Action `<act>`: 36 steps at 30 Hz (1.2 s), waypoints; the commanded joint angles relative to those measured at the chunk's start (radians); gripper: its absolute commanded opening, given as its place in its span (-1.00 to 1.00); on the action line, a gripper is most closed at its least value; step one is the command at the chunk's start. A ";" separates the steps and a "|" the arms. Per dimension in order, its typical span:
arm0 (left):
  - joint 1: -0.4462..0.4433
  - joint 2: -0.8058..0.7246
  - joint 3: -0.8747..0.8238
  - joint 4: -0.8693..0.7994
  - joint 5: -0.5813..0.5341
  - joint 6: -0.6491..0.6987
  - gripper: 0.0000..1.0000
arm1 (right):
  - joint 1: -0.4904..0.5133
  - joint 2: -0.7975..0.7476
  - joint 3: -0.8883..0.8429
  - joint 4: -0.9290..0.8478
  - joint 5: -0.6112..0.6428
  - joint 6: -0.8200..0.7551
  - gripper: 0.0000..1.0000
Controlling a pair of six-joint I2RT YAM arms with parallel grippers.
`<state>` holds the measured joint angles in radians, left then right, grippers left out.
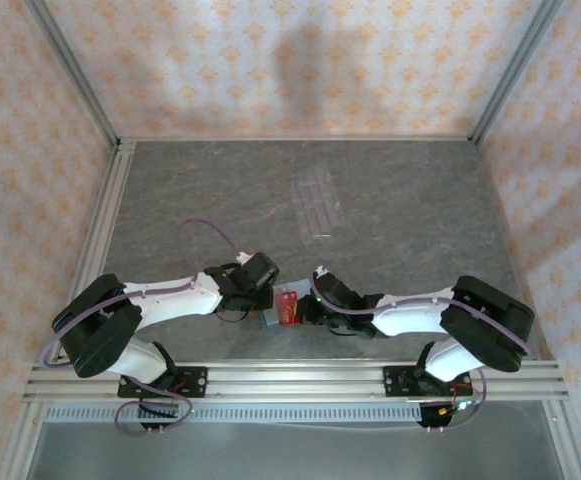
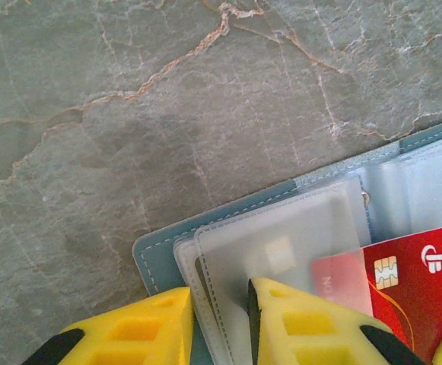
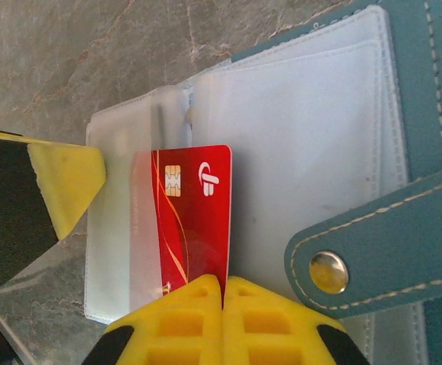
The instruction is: Put the credit cards into the card holder
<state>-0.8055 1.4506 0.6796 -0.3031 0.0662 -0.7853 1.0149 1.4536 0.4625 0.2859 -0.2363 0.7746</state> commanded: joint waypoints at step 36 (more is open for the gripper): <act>-0.008 -0.001 -0.007 -0.068 -0.026 0.000 -0.49 | -0.034 0.129 0.129 -0.059 -0.029 -0.096 -1.00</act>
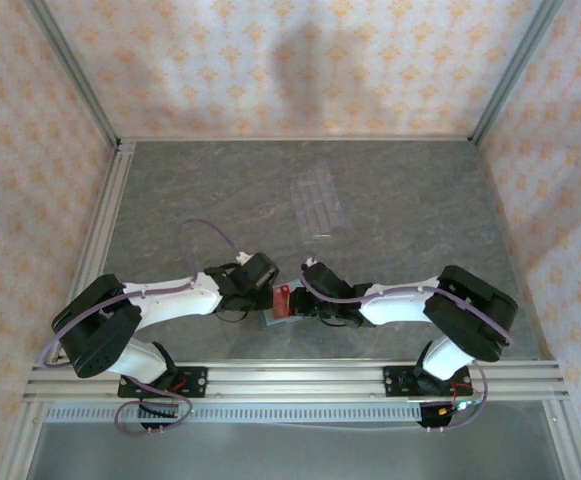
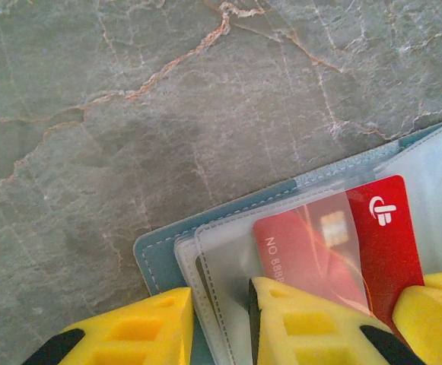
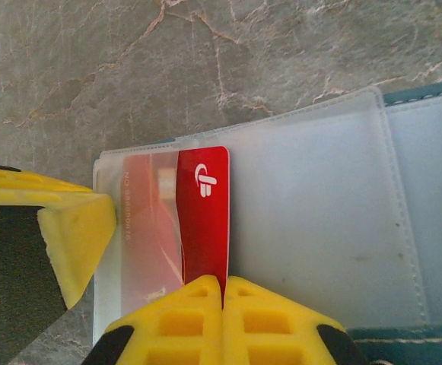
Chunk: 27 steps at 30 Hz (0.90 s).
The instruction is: Put the credit cards into the card holder
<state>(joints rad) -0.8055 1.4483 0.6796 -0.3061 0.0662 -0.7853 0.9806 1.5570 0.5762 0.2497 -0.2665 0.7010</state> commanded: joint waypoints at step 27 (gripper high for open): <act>-0.001 -0.123 0.027 -0.138 -0.013 0.005 -0.46 | 0.029 0.075 0.024 0.030 -0.034 -0.011 -1.00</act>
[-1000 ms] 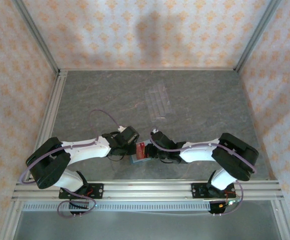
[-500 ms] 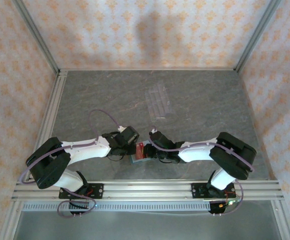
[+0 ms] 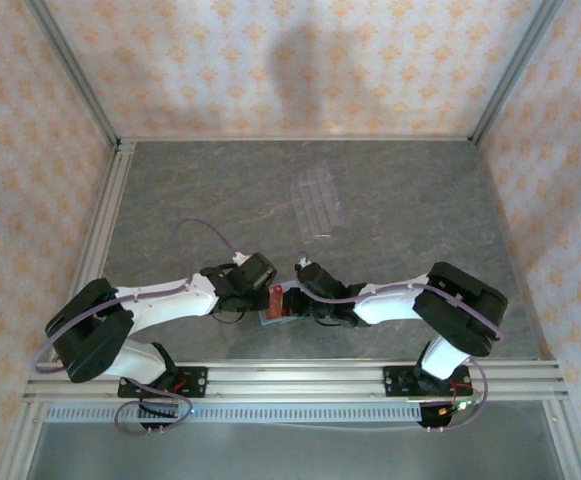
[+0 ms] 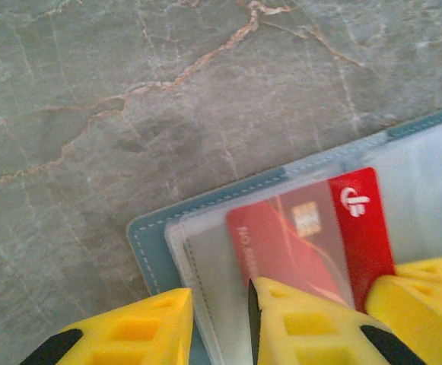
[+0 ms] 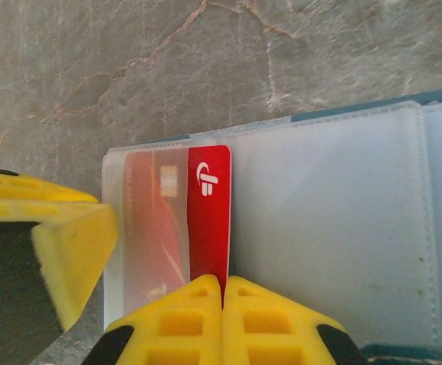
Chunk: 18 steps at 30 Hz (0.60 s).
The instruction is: Put the credit cards into the card holder
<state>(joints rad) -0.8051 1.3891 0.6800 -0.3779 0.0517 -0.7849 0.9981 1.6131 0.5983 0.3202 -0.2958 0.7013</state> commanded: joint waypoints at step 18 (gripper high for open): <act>0.011 -0.079 0.002 -0.104 -0.046 -0.001 -1.00 | 0.004 0.021 0.029 -0.076 -0.048 -0.047 -1.00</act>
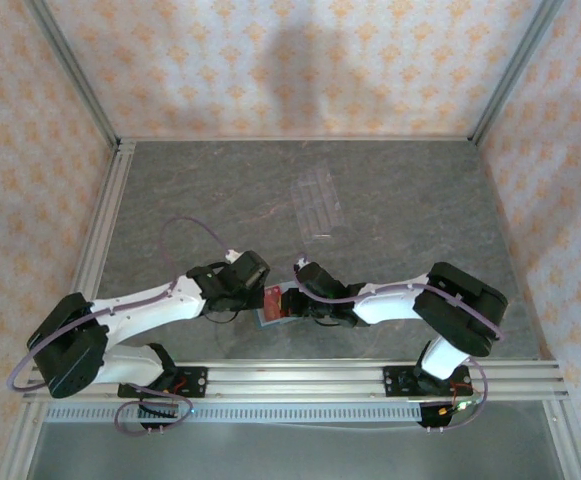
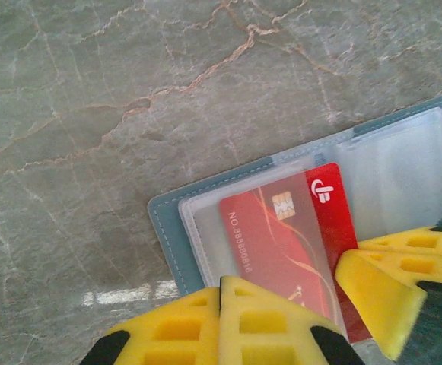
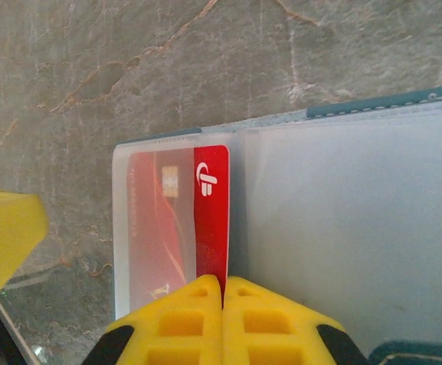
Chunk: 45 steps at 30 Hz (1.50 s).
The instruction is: Put the credit cards into the card holder
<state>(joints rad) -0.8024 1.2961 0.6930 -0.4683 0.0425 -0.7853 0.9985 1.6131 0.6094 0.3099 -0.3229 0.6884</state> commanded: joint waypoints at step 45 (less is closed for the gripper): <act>0.002 0.134 -0.078 0.136 -0.002 -0.031 -1.00 | 0.035 0.076 0.041 0.031 -0.063 0.017 -0.98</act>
<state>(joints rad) -0.8024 1.3838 0.6209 -0.3969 0.0399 -0.7967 1.0012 1.6619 0.6498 0.3061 -0.3706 0.6949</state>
